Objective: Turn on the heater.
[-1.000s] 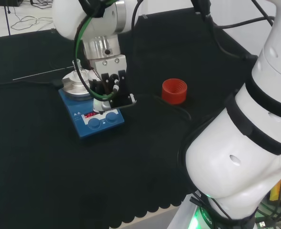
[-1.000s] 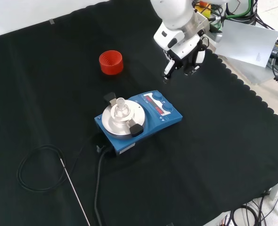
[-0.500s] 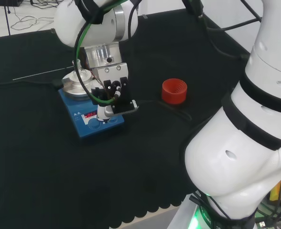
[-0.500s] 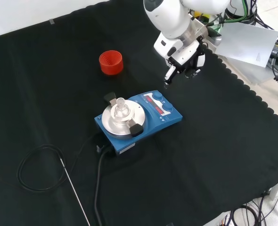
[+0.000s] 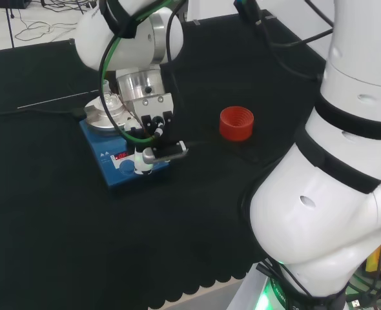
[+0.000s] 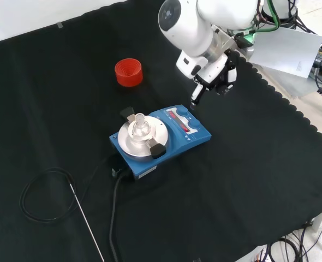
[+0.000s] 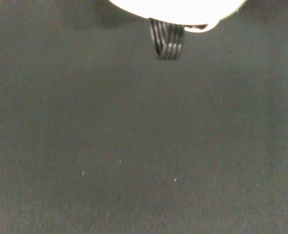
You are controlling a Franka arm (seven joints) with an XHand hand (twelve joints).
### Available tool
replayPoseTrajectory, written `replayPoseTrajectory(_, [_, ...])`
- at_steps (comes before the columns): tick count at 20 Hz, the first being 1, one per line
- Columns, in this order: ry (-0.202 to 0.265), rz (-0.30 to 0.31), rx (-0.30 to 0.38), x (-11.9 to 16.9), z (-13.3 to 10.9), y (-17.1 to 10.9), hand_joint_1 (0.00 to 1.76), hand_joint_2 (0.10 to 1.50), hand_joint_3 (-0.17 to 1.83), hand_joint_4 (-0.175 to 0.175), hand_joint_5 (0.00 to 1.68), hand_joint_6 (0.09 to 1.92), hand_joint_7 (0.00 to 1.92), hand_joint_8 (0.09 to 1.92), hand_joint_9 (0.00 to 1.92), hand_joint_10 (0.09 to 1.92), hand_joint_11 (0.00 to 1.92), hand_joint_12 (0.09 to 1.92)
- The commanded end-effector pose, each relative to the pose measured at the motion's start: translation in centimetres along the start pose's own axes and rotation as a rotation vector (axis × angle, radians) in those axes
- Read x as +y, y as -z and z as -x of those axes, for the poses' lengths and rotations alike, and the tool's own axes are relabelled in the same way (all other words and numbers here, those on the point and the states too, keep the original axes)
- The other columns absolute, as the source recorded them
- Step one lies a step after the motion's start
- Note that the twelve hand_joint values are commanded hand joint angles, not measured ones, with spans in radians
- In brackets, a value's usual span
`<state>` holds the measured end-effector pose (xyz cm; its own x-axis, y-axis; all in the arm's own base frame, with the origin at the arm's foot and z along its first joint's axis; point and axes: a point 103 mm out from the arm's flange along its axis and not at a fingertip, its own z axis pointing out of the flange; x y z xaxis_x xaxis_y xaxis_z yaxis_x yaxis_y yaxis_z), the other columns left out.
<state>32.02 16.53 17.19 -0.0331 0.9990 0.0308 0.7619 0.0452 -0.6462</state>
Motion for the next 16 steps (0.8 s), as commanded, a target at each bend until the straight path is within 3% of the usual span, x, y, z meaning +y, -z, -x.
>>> replayPoseTrajectory(1, [0.017,-0.080,-0.014,1.1,-0.2,-0.8,1.47,0.68,1.05,-0.052,0.26,0.39,1.63,1.66,1.72,1.60,1.26,1.31])
replayPoseTrajectory(9, [0.023,-0.093,-0.023,1.7,-0.4,-0.7,1.48,0.68,1.06,-0.045,0.30,0.26,1.63,1.67,1.73,1.60,1.26,1.31])
replayPoseTrajectory(11, [0.034,-0.094,-0.012,1.7,0.8,-0.6,1.48,0.68,1.06,-0.044,0.31,0.25,1.63,1.67,1.73,1.60,1.26,1.31])
replayPoseTrajectory(16, [0.032,-0.102,-0.019,1.8,0.9,-0.5,1.48,0.68,1.07,-0.042,0.32,0.24,1.63,1.67,1.73,1.60,1.26,1.31])
